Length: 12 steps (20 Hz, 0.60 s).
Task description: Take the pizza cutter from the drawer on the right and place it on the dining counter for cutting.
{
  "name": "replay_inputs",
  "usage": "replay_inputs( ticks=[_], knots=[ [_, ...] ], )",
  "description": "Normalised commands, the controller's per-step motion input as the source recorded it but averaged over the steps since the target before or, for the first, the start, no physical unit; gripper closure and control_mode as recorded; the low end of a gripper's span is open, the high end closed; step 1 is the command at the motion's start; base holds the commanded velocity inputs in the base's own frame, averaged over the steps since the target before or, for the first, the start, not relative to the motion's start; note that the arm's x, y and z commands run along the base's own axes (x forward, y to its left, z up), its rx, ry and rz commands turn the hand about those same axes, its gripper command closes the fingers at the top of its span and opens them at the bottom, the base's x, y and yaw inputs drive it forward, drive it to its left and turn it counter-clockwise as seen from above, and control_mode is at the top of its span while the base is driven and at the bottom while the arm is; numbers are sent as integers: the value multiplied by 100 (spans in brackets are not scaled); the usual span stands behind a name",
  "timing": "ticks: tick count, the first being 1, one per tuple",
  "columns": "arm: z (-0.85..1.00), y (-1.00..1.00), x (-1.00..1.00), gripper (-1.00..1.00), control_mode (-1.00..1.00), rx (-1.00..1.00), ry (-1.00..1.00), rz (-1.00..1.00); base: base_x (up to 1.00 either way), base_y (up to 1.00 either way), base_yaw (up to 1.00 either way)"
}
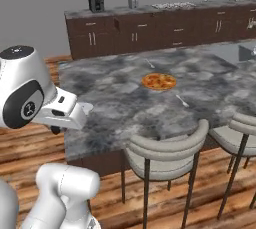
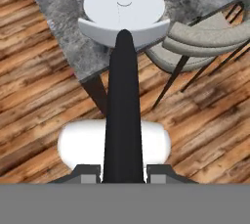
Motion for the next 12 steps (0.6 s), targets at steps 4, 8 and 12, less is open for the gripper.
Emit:
replay_inputs(
  ticks=[4, 8, 12],
  knots=[
    [0, 0, 0, 100, 100, 0, 0, 0, -11, -100, 49],
    [0, 0, 0, 100, 100, 0, 0, 0, 0, -100, 49],
    [0, 0, 0, 100, 100, 0, 0, 0, 0, -100, 44]
  ],
)
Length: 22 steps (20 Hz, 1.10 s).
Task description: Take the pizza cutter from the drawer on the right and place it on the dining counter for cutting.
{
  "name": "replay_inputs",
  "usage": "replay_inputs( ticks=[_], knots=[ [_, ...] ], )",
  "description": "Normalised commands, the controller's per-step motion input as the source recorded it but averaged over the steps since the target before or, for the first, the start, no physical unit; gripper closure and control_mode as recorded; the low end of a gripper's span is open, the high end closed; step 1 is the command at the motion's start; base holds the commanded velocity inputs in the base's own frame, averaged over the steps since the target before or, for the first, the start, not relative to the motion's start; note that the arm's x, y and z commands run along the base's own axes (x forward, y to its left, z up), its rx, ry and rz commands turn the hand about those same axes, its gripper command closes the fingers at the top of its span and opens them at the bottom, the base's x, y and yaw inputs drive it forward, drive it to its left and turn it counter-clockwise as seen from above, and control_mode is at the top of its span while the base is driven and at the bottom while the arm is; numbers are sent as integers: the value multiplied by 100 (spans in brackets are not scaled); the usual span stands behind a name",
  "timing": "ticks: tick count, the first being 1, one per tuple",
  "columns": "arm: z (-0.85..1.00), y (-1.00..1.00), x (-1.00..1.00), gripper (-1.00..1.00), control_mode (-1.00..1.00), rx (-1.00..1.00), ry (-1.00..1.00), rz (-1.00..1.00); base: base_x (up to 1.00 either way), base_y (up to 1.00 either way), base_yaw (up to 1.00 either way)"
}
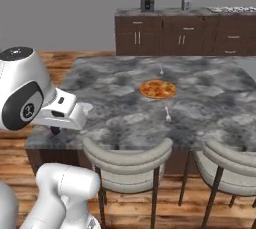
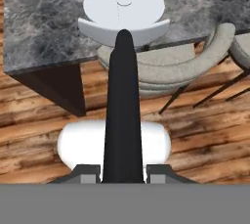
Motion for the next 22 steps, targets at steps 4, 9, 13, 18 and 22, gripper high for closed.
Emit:
replay_inputs(
  ticks=[4, 9, 13, 18, 22],
  knots=[
    [0, 0, 0, 100, 100, 0, 0, 0, 13, -100, 28],
    [0, 0, 0, 100, 100, 0, 0, 0, 10, -98, 17],
    [0, 0, 0, 100, 100, 0, 0, 0, 11, -54, 1],
    [0, 0, 0, 100, 100, 0, 0, 0, 38, -14, 0],
    [0, 0, 0, 100, 100, 0, 0, 0, 35, -45, 4]
  ],
)
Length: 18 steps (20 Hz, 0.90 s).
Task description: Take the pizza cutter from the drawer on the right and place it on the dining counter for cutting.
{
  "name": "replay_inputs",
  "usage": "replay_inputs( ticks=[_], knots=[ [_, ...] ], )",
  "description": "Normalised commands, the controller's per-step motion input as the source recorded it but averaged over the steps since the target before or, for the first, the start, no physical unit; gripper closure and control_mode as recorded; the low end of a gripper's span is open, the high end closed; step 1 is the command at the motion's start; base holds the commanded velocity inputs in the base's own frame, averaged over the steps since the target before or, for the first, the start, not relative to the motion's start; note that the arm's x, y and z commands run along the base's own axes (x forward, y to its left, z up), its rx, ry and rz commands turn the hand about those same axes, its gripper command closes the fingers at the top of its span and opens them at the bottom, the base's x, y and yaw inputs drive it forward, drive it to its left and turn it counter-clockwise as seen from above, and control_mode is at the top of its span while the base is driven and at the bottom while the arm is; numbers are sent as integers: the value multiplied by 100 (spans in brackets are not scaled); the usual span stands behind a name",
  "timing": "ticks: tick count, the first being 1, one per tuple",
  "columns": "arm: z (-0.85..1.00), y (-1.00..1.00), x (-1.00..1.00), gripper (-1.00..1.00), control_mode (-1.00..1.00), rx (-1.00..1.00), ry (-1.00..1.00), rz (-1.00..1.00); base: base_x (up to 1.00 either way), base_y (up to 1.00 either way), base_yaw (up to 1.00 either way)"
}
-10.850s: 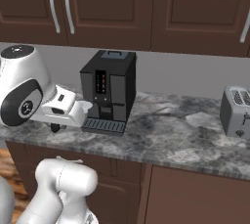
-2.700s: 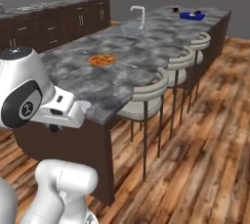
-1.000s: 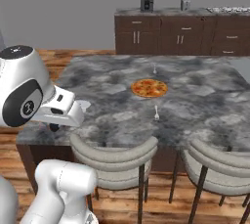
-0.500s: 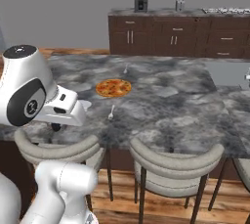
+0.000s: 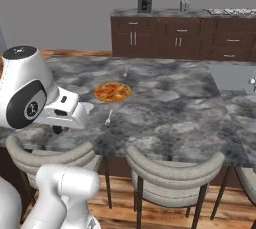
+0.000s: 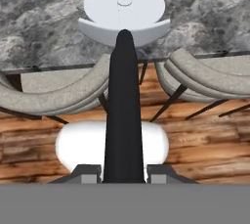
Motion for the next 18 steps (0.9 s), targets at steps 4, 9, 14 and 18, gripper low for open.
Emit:
replay_inputs(
  ticks=[4, 9, 14, 18],
  knots=[
    [0, 0, 0, 100, 100, 0, 0, 0, 23, -65, 14],
    [0, 0, 0, 100, 100, 0, 0, 0, 27, -73, 18],
    [0, 0, 29, 100, -100, 0, 0, 0, 8, -17, 3],
    [0, 0, 84, 100, -100, 0, 0, 0, 0, 0, 0]
  ],
)
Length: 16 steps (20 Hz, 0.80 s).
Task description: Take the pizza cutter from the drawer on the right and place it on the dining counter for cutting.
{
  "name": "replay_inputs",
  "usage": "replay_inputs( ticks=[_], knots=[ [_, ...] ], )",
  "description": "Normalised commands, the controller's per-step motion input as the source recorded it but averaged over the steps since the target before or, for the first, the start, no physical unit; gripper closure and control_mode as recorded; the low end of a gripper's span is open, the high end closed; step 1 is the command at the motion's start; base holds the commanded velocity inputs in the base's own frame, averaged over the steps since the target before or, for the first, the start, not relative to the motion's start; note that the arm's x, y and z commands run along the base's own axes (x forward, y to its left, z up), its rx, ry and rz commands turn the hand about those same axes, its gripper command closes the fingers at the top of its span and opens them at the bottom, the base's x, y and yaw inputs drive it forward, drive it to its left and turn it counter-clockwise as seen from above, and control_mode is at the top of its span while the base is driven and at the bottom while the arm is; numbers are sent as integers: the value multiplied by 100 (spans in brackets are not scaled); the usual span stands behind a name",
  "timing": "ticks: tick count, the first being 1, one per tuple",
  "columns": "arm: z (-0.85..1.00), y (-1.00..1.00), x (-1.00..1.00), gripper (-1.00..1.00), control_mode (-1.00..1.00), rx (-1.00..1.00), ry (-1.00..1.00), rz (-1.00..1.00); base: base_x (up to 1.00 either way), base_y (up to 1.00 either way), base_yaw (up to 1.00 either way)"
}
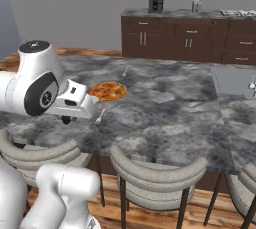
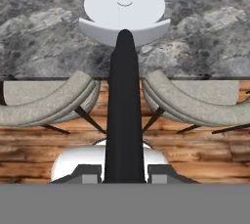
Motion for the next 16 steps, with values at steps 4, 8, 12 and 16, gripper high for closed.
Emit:
replay_inputs(
  ticks=[4, 8, 12, 16],
  knots=[
    [-8, 1, 97, 100, -100, 0, 0, 0, 0, 0, 0],
    [-32, 1, 89, 100, -100, 0, 0, 0, 0, 0, 0],
    [-43, 2, 80, 100, -100, 0, 0, 0, 0, 0, 0],
    [-43, 0, 89, 100, -100, 0, 0, 0, 0, 0, 0]
  ],
)
